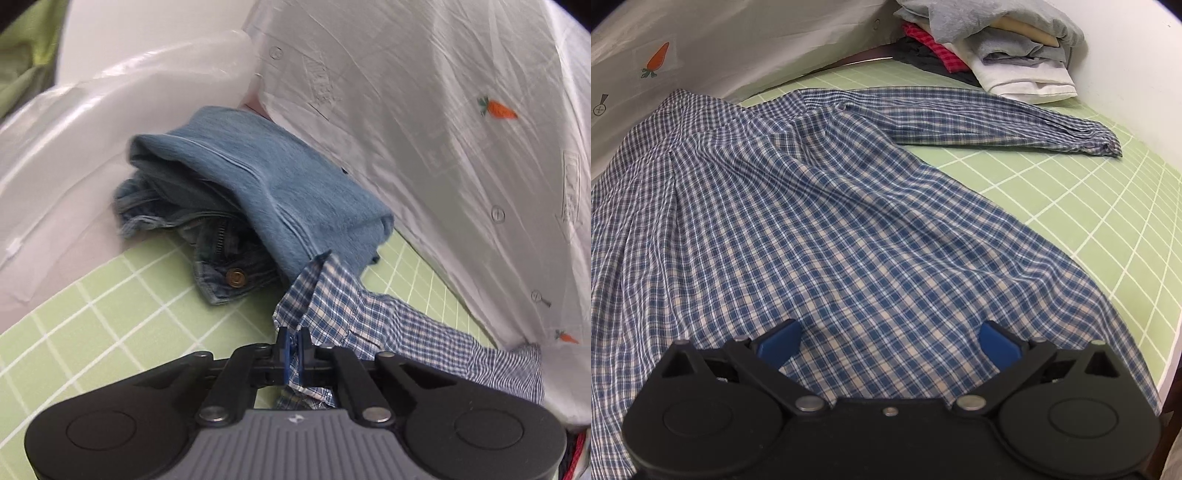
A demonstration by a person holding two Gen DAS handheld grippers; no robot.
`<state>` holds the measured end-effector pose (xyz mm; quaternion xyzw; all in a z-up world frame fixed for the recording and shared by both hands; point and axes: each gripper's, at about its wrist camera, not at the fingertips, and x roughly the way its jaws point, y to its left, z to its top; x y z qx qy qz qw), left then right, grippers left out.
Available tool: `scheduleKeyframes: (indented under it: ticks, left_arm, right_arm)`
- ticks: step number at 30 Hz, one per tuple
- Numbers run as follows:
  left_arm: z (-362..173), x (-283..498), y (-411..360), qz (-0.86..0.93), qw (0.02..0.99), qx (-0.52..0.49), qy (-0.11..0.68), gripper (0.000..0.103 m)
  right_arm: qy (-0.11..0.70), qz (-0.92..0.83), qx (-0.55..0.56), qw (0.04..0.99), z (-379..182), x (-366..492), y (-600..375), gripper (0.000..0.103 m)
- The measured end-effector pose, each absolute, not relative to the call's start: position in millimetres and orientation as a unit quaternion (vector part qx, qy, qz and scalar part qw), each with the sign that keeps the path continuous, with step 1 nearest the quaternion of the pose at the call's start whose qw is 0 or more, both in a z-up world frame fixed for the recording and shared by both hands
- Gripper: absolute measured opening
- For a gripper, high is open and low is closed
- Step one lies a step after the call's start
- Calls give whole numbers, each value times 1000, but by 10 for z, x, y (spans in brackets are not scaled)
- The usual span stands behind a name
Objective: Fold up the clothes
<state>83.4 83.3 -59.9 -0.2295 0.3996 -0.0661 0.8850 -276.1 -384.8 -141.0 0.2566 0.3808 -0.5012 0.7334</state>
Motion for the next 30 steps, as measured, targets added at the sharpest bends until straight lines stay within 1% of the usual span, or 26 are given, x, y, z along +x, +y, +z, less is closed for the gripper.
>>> scheduleKeyframes:
  ticks: [12, 16, 19, 20, 21, 22, 23, 24, 30]
  left_arm:
    - [-513, 198, 1652, 87, 874, -306, 367, 2]
    - [-636, 134, 1753, 110, 861, -301, 394, 2]
    - [-735, 142, 1742, 114, 855, -288, 415, 6]
    - [-756, 156, 1725, 111, 856, -281, 420, 11]
    - [-774, 172, 1704, 108, 856, -275, 424, 21]
    - [-786, 192, 1678, 106, 857, -269, 427, 27]
    - [-799, 219, 1648, 106, 857, -261, 432, 40]
    - [-815, 250, 1615, 107, 857, -250, 437, 48]
    - [-881, 426, 1437, 97, 866, -188, 454, 53]
  right_arm:
    - [382, -492, 250, 742, -1419, -2758, -3829, 103]
    - [382, -489, 248, 744, -1423, -2760, -3838, 103]
    - [382, -488, 247, 745, -1425, -2752, -3843, 103]
    - [382, -488, 247, 745, -1424, -2750, -3840, 103]
    - [382, -487, 247, 745, -1424, -2749, -3838, 103]
    - [382, -488, 247, 745, -1424, -2747, -3841, 103]
    - [382, -488, 247, 745, -1424, -2745, -3840, 103]
    - [382, -488, 247, 745, -1425, -2745, -3835, 103]
    - [381, -490, 247, 745, -1433, -2728, -3812, 103]
